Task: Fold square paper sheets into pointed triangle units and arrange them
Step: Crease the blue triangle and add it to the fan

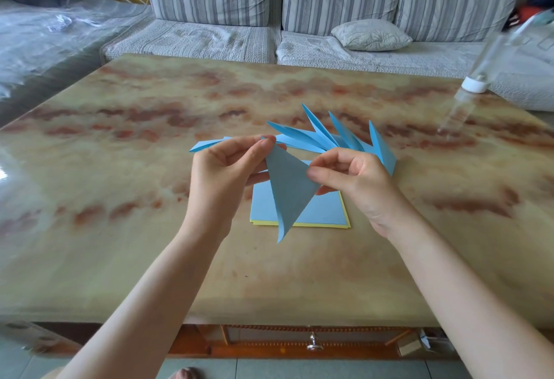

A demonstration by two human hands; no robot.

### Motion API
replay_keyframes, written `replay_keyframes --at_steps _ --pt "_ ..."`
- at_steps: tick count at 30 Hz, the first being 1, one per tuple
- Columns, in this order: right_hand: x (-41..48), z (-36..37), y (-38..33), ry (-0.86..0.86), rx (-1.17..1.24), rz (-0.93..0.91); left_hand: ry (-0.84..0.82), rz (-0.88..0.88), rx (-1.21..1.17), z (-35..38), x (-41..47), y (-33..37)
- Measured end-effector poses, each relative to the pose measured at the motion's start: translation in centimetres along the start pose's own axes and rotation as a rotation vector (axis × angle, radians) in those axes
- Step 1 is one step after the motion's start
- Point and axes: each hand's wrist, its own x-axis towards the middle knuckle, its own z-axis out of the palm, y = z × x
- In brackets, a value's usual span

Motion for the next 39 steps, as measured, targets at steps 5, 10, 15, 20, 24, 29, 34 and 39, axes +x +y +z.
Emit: replay_keyframes --at_steps 5,10,15,20,24,29,34,39 --pt "-0.1 0.8 0.1 -0.018 0.231 0.139 0.101 0.025 -0.13 0.8 -0.6 -0.2" --pt "-0.1 1.2 -0.2 0.076 0.358 0.128 0.133 -0.025 -0.213 1.2 -0.8 -0.5" --pt "0.1 1.0 -0.3 0.104 0.364 0.135 0.118 -0.071 -0.277 1.1 -0.9 -0.5" --pt "0.0 1.1 -0.3 0.126 0.417 0.133 0.126 -0.075 -0.305 1.3 -1.2 -0.5" --pt "0.0 1.2 -0.4 0.153 0.404 0.12 0.118 -0.089 -0.311 1.3 -1.2 -0.5" --pt "0.1 1.1 -0.4 0.21 0.343 0.1 0.081 -0.123 -0.299 1.2 -1.2 -0.6" --pt "0.1 0.8 -0.4 0.238 0.305 0.088 0.012 -0.285 -0.236 0.2 -0.3 -0.5" --pt "0.0 0.5 -0.3 0.202 0.187 0.037 0.003 -0.08 0.256 -0.5 0.0 0.1"
